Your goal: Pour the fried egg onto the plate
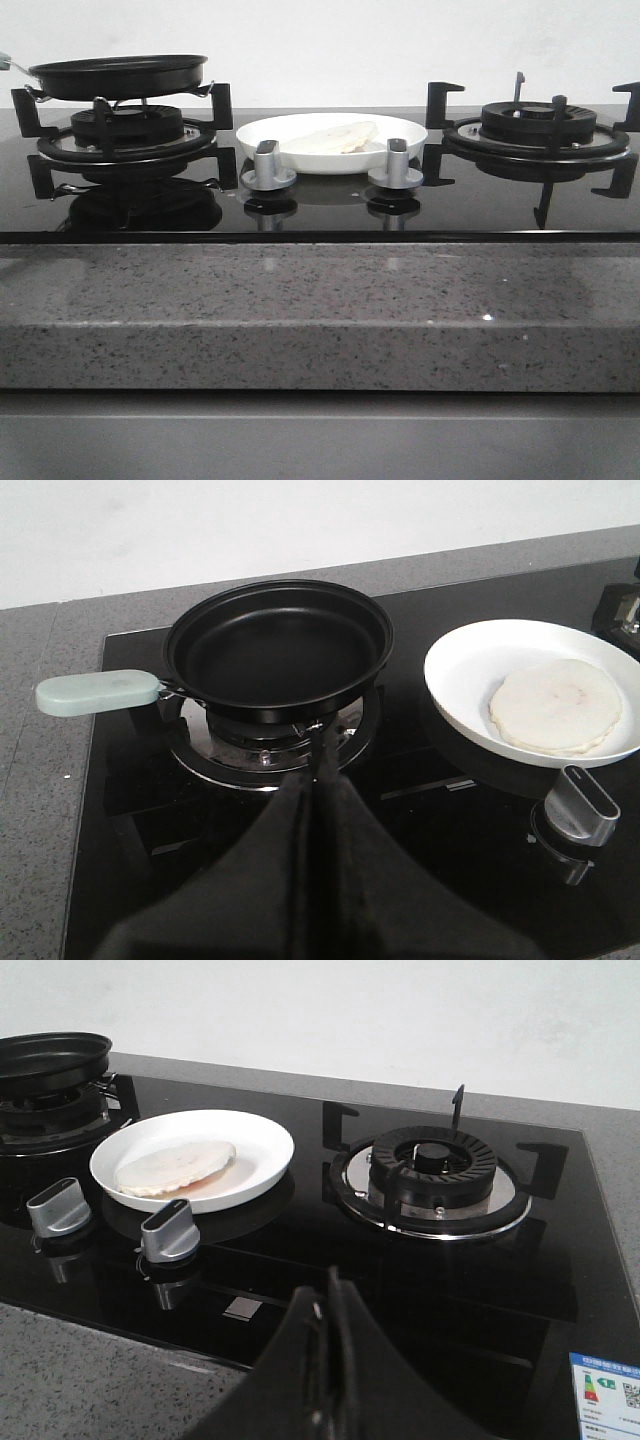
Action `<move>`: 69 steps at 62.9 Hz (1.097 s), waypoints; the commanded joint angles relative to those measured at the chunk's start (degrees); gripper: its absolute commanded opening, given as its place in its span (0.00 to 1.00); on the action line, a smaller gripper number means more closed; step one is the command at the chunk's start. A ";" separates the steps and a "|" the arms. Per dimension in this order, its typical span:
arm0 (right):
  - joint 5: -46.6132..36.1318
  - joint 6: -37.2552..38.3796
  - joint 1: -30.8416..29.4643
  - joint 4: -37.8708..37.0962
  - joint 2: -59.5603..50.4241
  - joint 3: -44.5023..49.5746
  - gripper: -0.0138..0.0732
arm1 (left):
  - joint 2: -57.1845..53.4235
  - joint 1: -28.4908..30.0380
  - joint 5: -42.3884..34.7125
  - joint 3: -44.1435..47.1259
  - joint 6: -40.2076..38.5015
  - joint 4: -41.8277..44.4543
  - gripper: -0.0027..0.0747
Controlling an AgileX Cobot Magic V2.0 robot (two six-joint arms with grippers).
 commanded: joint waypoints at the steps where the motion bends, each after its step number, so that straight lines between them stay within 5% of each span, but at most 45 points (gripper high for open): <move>1: -5.09 -0.47 -0.11 -0.11 0.16 -1.51 0.03 | -0.10 -0.49 -4.84 -1.01 -0.54 1.36 0.01; 15: -5.09 -0.47 -0.11 -0.11 0.16 -1.51 0.03 | -7.29 -3.72 -13.49 9.38 -4.04 13.34 0.01; 25: -5.09 -0.47 -0.11 -0.11 0.16 -1.51 0.03 | -19.66 -2.44 -14.25 21.06 -12.85 15.11 0.01; 38: -5.09 -0.47 -0.11 -0.11 0.16 -1.51 0.03 | -34.50 2.16 -14.25 32.90 -13.61 15.11 0.01; 50: -5.09 -0.47 -0.11 -0.11 0.16 -1.51 0.03 | -45.59 8.21 -14.13 37.94 -13.61 13.34 0.01; 69: -5.09 -0.47 -0.11 -0.12 0.16 -1.51 0.03 | -48.50 10.67 -12.70 40.96 -13.95 12.19 0.01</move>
